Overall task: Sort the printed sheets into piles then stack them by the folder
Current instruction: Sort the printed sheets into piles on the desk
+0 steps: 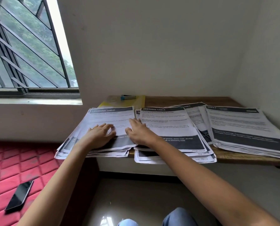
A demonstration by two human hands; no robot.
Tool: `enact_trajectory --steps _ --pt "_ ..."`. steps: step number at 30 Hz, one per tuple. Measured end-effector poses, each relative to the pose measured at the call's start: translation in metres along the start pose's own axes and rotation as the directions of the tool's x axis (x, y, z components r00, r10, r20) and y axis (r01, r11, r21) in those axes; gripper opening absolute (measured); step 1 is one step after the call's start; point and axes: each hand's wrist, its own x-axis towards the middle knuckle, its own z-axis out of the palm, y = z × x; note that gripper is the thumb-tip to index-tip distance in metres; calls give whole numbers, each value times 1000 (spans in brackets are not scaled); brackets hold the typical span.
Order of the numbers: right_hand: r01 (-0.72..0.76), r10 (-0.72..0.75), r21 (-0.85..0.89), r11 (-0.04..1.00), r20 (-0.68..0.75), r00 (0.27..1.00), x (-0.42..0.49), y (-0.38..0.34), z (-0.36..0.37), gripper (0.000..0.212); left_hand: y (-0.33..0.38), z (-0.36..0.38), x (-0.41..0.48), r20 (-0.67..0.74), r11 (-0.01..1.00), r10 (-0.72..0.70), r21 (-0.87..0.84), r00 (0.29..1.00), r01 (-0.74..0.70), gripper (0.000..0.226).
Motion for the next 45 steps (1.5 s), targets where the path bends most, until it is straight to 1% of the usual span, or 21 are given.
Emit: enact_trajectory --steps 2,3,5,8,10,12,14,17,20,24,26,28,30,33,37,40,43,45 --pt "29 -23 61 998 -95 995 -7 3 -14 56 5 -2 2 -16 998 -3 -58 1000 2 58" --pt "38 -30 53 998 -148 988 -10 6 -23 53 10 -2 3 -28 996 4 -84 1000 -6 60" --pt "0 1 5 1000 -210 978 -13 19 -40 51 24 -3 4 -55 993 54 -104 997 -59 61" --pt "-152 122 -113 982 -236 964 -15 53 -67 60 50 -7 8 -98 978 135 -144 986 -148 60" --pt "-282 235 -183 942 -242 941 -17 81 -81 68 68 -8 13 -120 964 184 -171 976 -203 61" --pt "-386 343 -212 898 -213 915 -22 108 -90 74 88 -8 16 -133 949 242 -171 961 -263 65" --pt "-437 406 -244 866 -168 898 -27 127 -93 73 107 -5 21 -138 931 314 -152 940 -333 66" --pt "-420 403 -235 876 -119 907 -31 141 -91 64 133 3 33 -121 906 395 -112 911 -408 63" --pt "-379 365 -189 906 -104 925 -34 148 -92 58 160 10 48 -72 904 415 -82 907 -420 61" --pt "-351 343 -126 928 -79 936 -38 158 -102 54 184 17 66 -1 898 435 -76 901 -434 62" --pt "-326 315 -87 941 -126 941 -37 163 -114 47 191 20 75 8 892 447 -81 895 -445 61" --pt "-314 293 -83 946 -200 935 -33 169 -130 41 198 22 83 7 889 454 -73 891 -452 61" --pt "-313 281 -89 946 -259 924 -25 178 -144 40 204 24 92 16 891 451 -66 892 -449 60" --pt "-265 231 -92 960 -276 933 -7 196 -157 41 211 25 108 40 902 431 -63 902 -428 61" --pt "-145 115 -190 971 -161 980 27 213 -167 47 214 38 118 25 916 399 -53 917 -397 59" --pt "-97 97 -254 962 -14 995 56 217 -174 61 211 53 121 38 930 368 -30 929 -367 62" --pt "-90 131 -233 968 166 977 85 216 -179 74 210 57 126 55 934 356 -21 933 -356 65" --pt "-90 160 -248 965 281 946 102 213 -182 76 209 57 127 60 935 356 -28 933 -355 64"
